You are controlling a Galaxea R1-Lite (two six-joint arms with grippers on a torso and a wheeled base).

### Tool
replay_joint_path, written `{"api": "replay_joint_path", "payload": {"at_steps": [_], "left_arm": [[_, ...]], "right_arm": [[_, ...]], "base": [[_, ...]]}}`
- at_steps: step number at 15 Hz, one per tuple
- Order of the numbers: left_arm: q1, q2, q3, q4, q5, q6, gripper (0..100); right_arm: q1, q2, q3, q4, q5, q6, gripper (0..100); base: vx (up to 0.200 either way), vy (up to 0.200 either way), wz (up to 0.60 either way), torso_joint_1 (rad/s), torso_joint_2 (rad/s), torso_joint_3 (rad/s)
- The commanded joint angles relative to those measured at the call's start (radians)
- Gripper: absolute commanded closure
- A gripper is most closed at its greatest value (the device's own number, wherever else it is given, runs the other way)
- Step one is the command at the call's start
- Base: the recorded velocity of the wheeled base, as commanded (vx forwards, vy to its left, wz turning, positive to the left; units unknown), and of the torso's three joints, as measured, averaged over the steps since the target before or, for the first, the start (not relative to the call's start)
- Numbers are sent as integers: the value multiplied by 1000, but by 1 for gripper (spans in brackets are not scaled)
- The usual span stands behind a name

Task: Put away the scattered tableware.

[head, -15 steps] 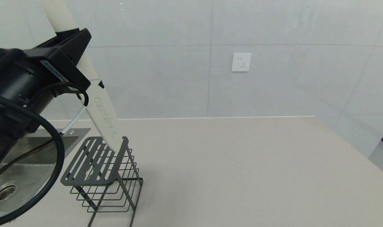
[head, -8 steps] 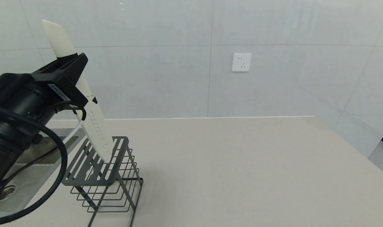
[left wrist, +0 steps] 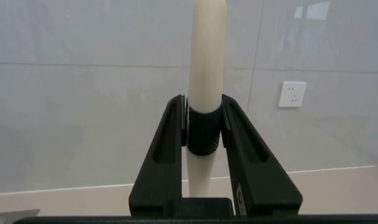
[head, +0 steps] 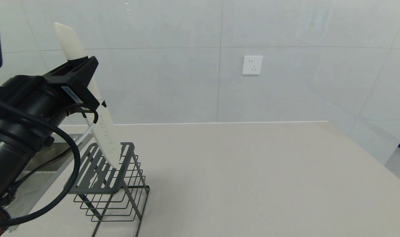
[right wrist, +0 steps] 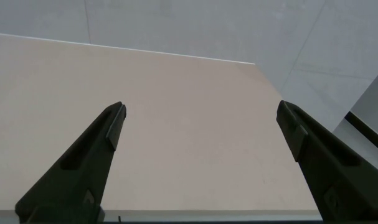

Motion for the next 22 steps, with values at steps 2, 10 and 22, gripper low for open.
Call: {"api": "replay_joint_path", "payload": {"at_steps": [2,10,22], "left_arm": [[0,31,-4,-10,2,4,100],[35,62,-14,-15,11,5,100],[28,79,-3,-13,36,4,100]], "right_arm": [[0,2,0,0,0,0,0],[0,2,0,-2,0,0,0],[1,2,0,-5,2,0,0]], "base": [[0,0,0,0,0,0],[0,0,0,0,0,0],[0,0,0,0,0,0]]}}
